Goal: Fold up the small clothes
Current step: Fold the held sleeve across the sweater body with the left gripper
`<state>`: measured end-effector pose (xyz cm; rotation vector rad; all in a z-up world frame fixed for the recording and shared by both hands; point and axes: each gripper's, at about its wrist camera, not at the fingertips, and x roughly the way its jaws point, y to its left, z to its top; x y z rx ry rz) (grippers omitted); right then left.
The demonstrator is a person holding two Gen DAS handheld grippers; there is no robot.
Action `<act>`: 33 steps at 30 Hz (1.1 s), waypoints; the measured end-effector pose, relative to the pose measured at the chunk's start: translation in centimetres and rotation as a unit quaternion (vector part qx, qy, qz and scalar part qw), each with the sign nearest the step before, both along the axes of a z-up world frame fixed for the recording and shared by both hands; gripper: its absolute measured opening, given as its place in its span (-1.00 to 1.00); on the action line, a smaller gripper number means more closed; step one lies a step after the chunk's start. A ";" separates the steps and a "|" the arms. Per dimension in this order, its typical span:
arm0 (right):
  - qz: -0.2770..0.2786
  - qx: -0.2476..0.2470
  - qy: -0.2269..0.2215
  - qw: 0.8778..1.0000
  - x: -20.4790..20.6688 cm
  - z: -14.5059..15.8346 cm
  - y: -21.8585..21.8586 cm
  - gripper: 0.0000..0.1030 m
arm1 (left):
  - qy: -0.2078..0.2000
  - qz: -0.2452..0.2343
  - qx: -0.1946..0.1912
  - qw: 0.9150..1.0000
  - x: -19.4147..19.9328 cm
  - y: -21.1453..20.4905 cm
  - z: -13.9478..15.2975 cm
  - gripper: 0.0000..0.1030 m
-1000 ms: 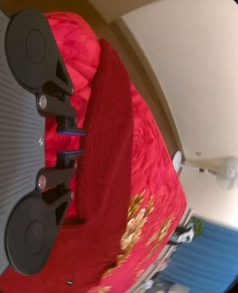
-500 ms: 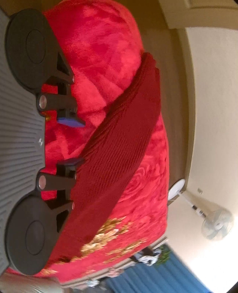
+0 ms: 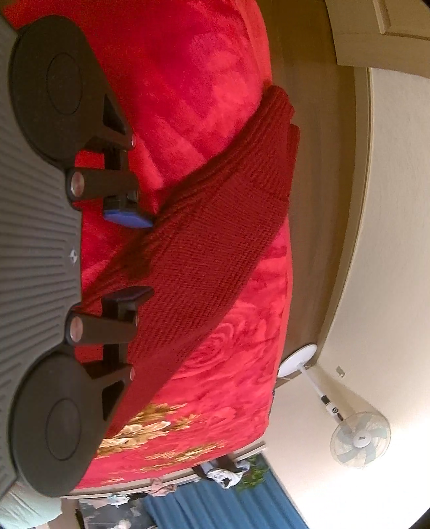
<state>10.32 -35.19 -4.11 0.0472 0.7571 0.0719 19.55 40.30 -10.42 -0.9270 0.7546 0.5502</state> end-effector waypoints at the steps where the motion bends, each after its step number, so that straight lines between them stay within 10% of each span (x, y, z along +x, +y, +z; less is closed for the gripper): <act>1: 0.001 -0.003 0.002 1.000 0.1 -0.1 0.0 -0.59 | 0.003 0.003 0.002 1.000 0.3 0.0 0.0 -0.17; 9: 0.003 -0.002 0.006 1.000 0.5 -0.4 -0.1 -0.58 | 0.024 0.024 0.032 0.999 1.9 -1.1 0.3 -0.22; 16: 0.009 -0.005 0.008 1.000 0.6 -0.5 -0.1 -0.58 | 0.027 0.047 0.066 0.996 2.1 -1.2 0.9 -0.68; 23: 0.006 -0.003 0.006 1.000 0.7 -0.4 -0.1 -0.58 | 0.018 0.011 0.182 0.983 3.7 -4.5 4.0 -0.71; 26: 0.005 -0.004 0.007 1.000 0.7 -0.4 -0.1 -0.58 | 0.002 -0.020 0.252 0.968 4.4 -7.6 5.9 -0.74; 33: 0.001 -0.005 0.007 1.000 0.6 -0.8 -0.1 -0.65 | -0.138 -0.183 0.421 0.878 5.1 -20.8 10.3 -0.77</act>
